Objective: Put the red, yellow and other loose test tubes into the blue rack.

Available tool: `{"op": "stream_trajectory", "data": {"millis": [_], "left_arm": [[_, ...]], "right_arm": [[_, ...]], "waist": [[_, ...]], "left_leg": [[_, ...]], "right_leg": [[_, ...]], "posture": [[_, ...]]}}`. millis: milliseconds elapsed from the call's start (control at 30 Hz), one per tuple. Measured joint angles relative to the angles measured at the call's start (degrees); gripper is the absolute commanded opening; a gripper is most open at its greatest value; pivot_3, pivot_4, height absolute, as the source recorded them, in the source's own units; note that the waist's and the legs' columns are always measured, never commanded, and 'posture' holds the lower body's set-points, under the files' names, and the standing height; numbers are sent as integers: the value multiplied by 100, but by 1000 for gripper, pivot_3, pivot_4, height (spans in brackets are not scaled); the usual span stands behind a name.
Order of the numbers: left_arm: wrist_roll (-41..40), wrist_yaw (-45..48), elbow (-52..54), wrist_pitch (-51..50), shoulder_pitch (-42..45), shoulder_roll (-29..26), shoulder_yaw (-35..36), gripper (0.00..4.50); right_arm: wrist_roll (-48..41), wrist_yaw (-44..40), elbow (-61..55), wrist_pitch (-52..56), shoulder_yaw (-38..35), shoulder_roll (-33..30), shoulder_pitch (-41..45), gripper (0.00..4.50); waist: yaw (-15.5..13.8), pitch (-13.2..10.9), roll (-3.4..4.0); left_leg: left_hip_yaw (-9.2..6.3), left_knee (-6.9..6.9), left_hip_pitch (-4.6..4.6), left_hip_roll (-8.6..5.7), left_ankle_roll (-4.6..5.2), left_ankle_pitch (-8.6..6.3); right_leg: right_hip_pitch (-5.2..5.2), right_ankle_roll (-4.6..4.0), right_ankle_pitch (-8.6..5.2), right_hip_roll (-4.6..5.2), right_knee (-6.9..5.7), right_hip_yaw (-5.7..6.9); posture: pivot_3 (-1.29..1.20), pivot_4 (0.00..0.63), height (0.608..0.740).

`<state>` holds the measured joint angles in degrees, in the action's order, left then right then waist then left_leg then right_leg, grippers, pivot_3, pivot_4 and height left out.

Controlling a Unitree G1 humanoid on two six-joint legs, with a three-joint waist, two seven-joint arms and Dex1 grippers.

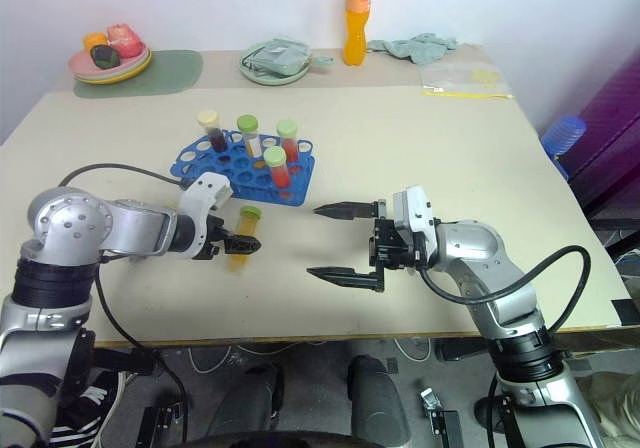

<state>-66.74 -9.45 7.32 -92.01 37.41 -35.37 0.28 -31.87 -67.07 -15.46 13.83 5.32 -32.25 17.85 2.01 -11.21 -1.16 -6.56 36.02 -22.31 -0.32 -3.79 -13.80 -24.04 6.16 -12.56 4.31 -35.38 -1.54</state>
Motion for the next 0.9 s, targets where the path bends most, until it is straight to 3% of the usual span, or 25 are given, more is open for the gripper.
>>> {"op": "stream_trajectory", "data": {"millis": [100, 167, 433, 633, 800, 900], "left_arm": [[-42, -77, -1, 0, -69, 112, 88, 1261], [-32, -167, 1, -1, -73, 216, 121, 838], [-25, -545, 271, -1, -228, 154, 549, 838], [21, -352, 2186, 133, -597, -365, 902, 838], [831, 146, 3133, 1577, -1560, -174, 937, 838], [2076, 592, 3112, 3222, -2034, -137, 749, 838]], "right_arm": [[13, 28, 0, -2, 0, 7, 2, 4500], [17, 40, 0, -2, 0, 14, 2, 4500], [19, 95, -5, -2, -10, -11, -16, 4500], [14, 144, -14, 2, -94, -55, -99, 4500], [13, 162, 54, 4, -183, -56, -10, 4500], [19, 198, 194, 3, -210, -48, 143, 4500]], "waist": [[-14, 0, 0], [-22, 2, 1], [-47, 2, 0], [-103, 1, 1], [-123, 1, -1], [-125, 2, -1]], "left_leg": [[0, 2, 0, -1, 0, 0], [0, 3, 2, -2, 0, 0], [0, 2, 3, -1, -1, 1], [4, 0, 0, -6, -3, 0], [7, 4, 0, -8, -4, 1], [9, 2, 0, -8, -4, 1]], "right_leg": [[2, 0, 1, 2, 0, 0], [4, 0, 1, 1, 0, 0], [2, -5, -2, 2, -3, 0], [1, -16, -8, 13, 3, 0], [3, -21, -10, 14, 4, 0], [3, -23, -10, 15, 7, 0]], "posture": [[0, 150, 740], [0, 150, 740], [0, 150, 740], [0, 150, 740], [0, 150, 740], [0, 150, 740]]}}
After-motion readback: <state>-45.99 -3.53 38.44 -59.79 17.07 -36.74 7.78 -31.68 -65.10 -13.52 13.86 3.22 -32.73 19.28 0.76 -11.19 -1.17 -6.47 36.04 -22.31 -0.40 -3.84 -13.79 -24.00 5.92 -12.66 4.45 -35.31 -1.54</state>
